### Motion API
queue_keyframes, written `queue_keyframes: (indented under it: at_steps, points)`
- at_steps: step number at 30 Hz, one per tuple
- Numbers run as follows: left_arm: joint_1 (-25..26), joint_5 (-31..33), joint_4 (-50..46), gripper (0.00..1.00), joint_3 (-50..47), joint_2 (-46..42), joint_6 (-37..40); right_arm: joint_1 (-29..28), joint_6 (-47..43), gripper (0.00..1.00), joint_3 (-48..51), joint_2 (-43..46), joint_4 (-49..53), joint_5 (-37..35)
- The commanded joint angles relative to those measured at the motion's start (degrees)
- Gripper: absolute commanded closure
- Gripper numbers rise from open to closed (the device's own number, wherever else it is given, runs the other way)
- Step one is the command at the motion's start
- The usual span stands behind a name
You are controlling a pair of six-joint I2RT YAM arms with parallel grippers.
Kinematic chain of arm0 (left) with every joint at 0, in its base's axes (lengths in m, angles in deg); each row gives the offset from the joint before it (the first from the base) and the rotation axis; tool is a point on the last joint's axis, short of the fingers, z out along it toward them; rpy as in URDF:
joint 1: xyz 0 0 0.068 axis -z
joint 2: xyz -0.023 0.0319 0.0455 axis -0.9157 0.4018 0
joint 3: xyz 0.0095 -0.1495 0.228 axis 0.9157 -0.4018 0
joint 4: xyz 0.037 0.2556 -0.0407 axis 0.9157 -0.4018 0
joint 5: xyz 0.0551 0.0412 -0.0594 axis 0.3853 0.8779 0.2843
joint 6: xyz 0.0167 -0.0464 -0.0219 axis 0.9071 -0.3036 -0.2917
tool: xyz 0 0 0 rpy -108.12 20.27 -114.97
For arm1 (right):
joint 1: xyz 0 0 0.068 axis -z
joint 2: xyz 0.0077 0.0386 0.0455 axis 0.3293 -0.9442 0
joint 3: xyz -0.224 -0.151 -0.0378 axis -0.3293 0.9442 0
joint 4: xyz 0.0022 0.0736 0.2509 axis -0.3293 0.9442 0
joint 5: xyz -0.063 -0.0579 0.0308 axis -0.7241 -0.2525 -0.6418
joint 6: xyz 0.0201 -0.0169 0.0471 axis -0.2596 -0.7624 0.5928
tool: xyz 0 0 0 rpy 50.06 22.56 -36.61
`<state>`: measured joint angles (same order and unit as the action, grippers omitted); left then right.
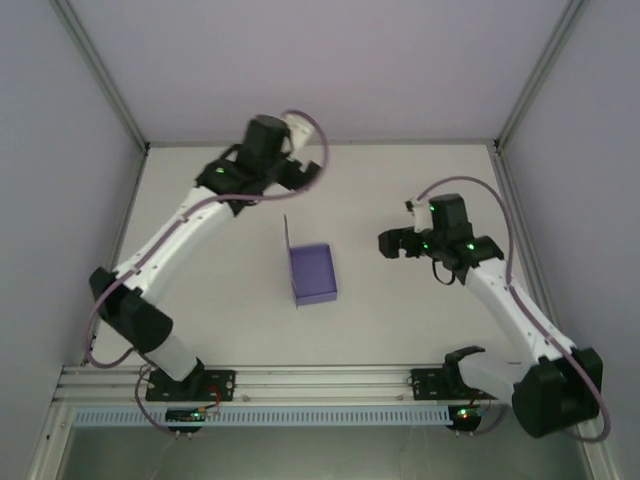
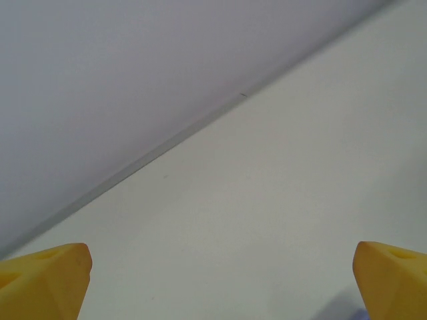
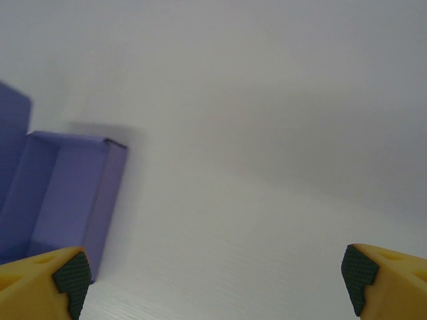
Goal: Assemble paper box
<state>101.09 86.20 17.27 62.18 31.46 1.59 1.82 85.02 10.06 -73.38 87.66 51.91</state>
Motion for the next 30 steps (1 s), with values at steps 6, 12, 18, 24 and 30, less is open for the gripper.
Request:
queue_keyframes:
  at_steps: [6, 12, 18, 24, 30]
  points:
    - [-14.3, -6.8, -2.7, 0.01, -22.0, -10.6, -24.1, -15.3, -34.8, 0.01, -19.4, -27.7, 4.2, 0.7]
    - [-19.6, -10.1, -1.4, 0.01, -33.4, -16.8, -28.0, -18.7, -47.8, 0.09, -40.6, -49.3, 14.6, 3.4]
    - [-22.2, -10.0, -2.7, 0.01, -36.8, -20.2, -27.9, -19.7, -49.5, 0.27, -55.7, -62.8, 25.6, 6.1]
    - [-22.9, -10.1, -2.7, 0.01, -38.1, -20.7, -28.2, -20.2, -44.5, 0.53, -53.6, -63.8, 19.6, 3.3]
    - [-22.9, -10.2, -2.6, 0.01, -38.4, -20.6, -28.6, -20.0, -35.2, 0.74, -47.8, -61.0, 10.9, -1.0]
